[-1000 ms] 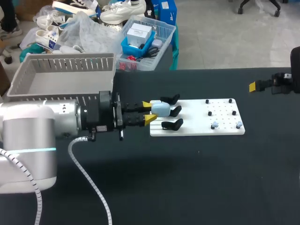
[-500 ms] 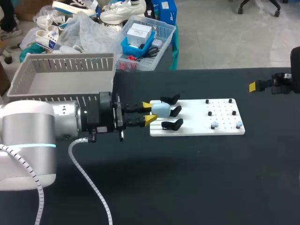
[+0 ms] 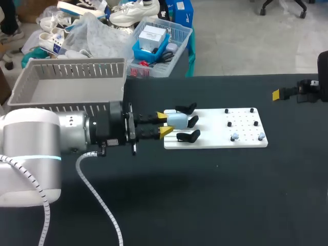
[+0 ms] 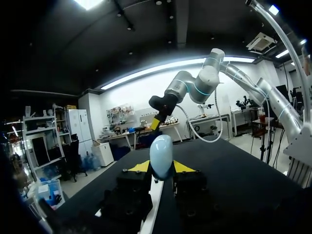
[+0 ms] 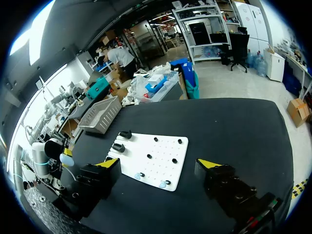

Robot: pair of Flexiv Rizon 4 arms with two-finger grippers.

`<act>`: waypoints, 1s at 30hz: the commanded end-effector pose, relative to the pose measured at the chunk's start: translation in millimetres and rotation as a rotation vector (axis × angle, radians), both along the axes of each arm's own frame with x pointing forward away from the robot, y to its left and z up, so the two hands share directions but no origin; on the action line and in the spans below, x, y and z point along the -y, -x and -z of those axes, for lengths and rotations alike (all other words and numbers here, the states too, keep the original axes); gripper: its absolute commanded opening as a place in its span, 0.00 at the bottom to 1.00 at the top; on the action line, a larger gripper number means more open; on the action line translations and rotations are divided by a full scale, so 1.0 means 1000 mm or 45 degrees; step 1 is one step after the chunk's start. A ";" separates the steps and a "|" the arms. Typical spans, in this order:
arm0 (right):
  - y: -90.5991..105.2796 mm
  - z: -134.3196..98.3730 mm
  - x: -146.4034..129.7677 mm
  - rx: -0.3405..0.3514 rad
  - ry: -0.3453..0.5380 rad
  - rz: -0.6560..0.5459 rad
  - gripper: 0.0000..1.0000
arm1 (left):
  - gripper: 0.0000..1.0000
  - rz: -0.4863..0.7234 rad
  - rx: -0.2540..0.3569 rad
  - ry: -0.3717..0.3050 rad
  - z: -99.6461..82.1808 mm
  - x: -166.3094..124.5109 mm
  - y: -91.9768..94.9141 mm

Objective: Pick up each earbud case from the left stands, insert the matching earbuds, close the lid, and place the case in the box.

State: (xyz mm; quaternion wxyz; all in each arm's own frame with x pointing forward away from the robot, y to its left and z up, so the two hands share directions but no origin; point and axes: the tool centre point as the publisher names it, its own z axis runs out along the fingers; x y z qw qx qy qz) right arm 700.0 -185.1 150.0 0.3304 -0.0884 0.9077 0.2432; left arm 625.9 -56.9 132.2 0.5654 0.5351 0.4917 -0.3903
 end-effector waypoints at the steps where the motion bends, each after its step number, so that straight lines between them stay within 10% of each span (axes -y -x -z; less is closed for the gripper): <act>1: 0.000 0.000 0.000 0.000 0.000 0.000 1.00 | 0.00 0.016 0.013 0.026 0.007 0.008 -0.004; 30: 0.000 0.000 0.000 0.000 0.000 0.000 1.00 | 0.00 0.026 0.015 0.003 0.028 0.059 -0.027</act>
